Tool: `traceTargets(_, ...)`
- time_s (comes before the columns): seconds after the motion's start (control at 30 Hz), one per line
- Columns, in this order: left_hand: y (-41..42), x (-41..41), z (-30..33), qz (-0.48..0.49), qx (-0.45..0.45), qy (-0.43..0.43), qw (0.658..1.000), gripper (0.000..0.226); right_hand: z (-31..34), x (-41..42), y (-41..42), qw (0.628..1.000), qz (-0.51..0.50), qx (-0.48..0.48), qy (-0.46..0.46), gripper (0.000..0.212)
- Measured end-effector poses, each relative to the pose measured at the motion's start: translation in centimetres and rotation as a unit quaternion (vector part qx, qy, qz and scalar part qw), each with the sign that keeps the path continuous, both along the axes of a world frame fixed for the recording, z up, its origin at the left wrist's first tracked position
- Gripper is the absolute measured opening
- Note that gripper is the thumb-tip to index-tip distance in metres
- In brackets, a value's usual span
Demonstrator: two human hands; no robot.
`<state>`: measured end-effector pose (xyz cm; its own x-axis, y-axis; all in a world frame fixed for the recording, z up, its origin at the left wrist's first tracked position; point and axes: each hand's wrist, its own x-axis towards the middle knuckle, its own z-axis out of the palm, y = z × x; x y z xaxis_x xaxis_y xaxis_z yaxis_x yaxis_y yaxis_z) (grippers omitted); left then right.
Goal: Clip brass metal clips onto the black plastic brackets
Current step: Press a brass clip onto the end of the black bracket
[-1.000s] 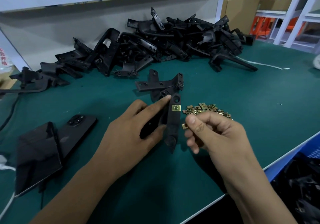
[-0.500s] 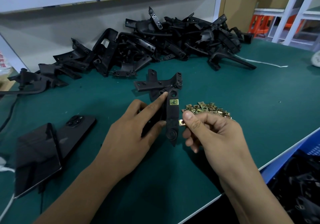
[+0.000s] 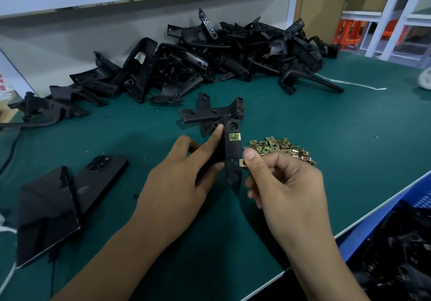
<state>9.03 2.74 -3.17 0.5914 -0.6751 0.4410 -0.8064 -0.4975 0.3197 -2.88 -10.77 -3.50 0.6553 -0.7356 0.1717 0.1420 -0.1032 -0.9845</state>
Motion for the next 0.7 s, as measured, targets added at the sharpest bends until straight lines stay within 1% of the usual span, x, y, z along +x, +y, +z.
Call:
traceTargets(0.2,0.0,-0.6,0.0,0.034,0.024,0.009,0.999,0.064,-0.4,-0.1,0.4,0.995,-0.053,-0.085,0.023,0.032)
traceTargets(0.3,-0.1,-0.9,0.2,0.043,0.055,0.005,0.998,0.063,-0.4,-0.2,0.4,0.989,-0.058,-0.128,0.044,0.035)
traceTargets(0.37,-0.1,-1.1,0.2,0.048,0.072,0.001,0.996,0.063,-0.4,-0.3,0.5,0.986,-0.050,-0.151,0.053,0.040)
traceTargets(0.47,0.1,-1.2,0.3,0.065,0.088,-0.007,0.994,0.063,-0.2,-0.5,0.5,0.982,-0.004,-0.171,0.081,0.050)
traceTargets(0.5,0.2,-1.2,0.3,0.070,0.092,-0.012,0.993,0.063,-0.2,-0.6,0.3,0.983,0.024,-0.162,0.083,0.048)
traceTargets(0.6,0.2,-1.4,0.5,0.081,0.095,-0.024,0.992,0.063,0.1,-0.9,-0.1,0.989,0.109,-0.091,0.048,0.039)
traceTargets(0.63,0.2,-1.4,0.5,0.088,0.097,-0.033,0.991,0.062,0.1,-1.0,-0.1,0.988,0.124,-0.084,0.045,0.036)
traceTargets(0.7,0.2,-1.5,0.7,0.107,0.114,-0.063,0.986,0.063,0.0,-1.0,0.0,0.983,0.131,-0.107,0.073,0.032)
